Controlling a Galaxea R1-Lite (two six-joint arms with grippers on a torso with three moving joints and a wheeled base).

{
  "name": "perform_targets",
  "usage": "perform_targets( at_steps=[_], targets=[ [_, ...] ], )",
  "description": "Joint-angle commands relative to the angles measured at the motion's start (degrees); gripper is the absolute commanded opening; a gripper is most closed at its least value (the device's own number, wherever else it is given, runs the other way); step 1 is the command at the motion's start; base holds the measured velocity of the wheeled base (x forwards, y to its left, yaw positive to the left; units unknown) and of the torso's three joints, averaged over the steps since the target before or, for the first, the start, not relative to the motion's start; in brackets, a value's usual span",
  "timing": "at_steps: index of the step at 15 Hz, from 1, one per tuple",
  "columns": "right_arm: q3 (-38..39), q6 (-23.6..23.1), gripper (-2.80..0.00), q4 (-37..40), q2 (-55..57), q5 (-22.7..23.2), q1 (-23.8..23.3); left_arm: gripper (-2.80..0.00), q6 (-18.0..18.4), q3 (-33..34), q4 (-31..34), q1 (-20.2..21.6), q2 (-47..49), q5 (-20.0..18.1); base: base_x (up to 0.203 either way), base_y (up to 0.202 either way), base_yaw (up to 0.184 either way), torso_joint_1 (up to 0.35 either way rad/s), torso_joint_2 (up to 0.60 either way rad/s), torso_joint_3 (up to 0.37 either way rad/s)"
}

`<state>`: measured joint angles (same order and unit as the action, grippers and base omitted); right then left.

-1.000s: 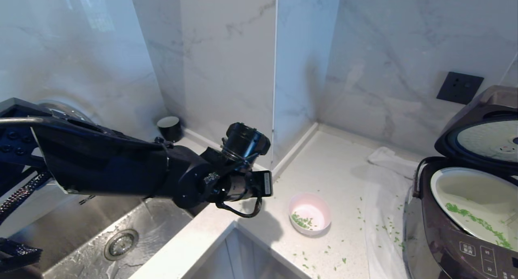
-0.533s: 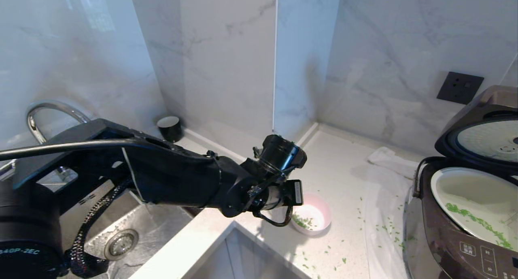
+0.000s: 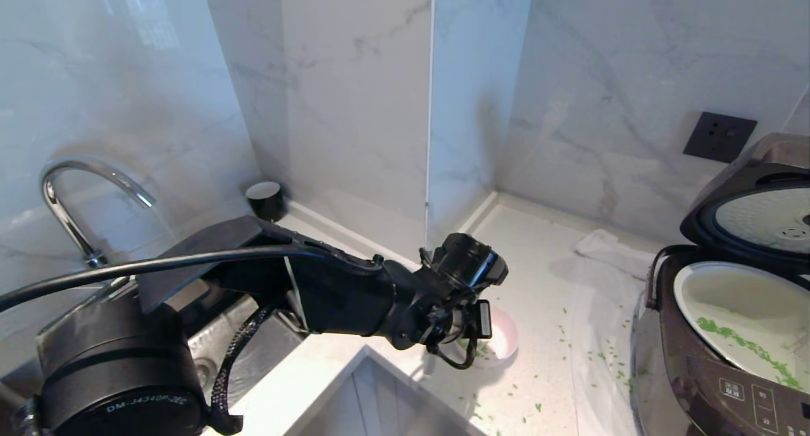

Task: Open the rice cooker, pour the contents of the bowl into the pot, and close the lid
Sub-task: Pick up the bowl on the table

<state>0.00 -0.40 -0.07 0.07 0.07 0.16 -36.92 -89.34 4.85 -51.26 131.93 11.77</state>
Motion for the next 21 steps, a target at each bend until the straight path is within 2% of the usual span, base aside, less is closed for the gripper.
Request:
perform_targets(
  at_steps=[1,7,20,21],
  targets=[
    [0.00,0.05,-2.80,-0.01,0.01,0.01,0.02,0.00,-0.52,-1.62,0.60,0.57,2.65,0.27,0.000,0.000,0.000,0.000,0.00,0.000],
    [0.00,-0.04,-2.80,-0.01,0.01,0.01,0.02,0.00,-0.34,-2.92,0.69,1.16,7.55,2.95,0.000,0.000,0.000,0.000,0.00,0.000],
    [0.00,-0.04,-2.80,-0.01,0.01,0.01,0.02,0.00,-0.08,-5.58,0.95,0.99,12.12,3.30,0.000,0.000,0.000,0.000,0.00,0.000],
    [0.00,-0.01,-2.80,-0.01,0.01,0.01,0.02,-2.80,-0.08,-5.49,0.95,0.97,12.12,3.35,0.000,0.000,0.000,0.000,0.00,0.000]
  ],
)
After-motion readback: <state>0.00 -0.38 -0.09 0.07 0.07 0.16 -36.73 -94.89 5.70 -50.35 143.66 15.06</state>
